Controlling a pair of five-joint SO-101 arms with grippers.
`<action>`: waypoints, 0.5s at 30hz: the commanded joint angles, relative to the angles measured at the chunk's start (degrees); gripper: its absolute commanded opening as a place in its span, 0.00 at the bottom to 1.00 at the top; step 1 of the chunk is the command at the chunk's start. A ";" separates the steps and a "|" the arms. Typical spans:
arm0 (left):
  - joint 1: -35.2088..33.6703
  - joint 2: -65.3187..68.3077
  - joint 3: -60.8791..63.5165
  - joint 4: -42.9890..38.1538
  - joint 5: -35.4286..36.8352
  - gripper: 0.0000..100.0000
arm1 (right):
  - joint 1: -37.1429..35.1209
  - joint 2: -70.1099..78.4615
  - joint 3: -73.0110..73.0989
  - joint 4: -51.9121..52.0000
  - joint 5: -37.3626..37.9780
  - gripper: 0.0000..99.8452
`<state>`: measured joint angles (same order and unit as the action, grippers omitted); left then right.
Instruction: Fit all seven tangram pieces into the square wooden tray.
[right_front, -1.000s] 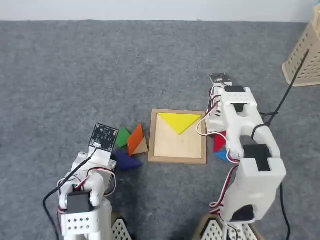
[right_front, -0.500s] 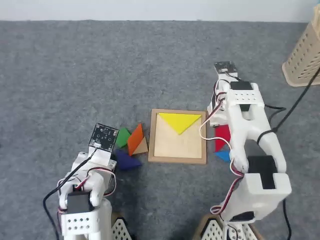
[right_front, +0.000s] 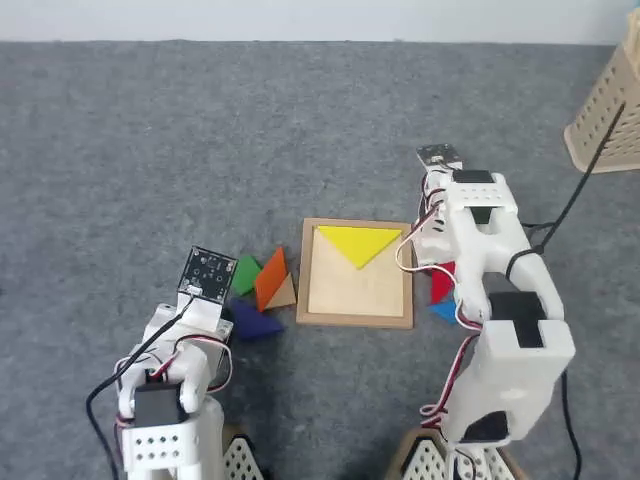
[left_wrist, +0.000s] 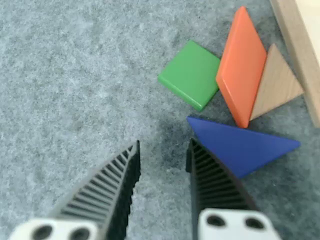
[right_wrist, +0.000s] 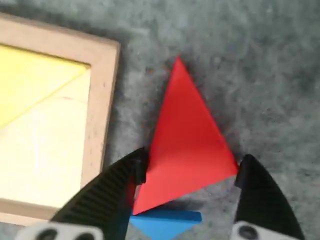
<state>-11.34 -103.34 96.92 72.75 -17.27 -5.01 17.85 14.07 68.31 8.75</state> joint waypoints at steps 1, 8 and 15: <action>0.18 -1.05 -0.31 0.26 -0.09 0.15 | -0.31 0.92 -0.62 -0.75 2.02 0.29; 0.18 -1.05 -0.31 0.26 -0.09 0.15 | -1.27 4.79 -3.69 1.10 3.43 0.21; 0.18 -1.05 -0.31 0.26 -0.09 0.15 | -1.27 4.44 -3.96 1.27 3.34 0.12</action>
<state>-11.34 -103.34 96.92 72.75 -17.27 -5.19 21.54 11.43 68.92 10.86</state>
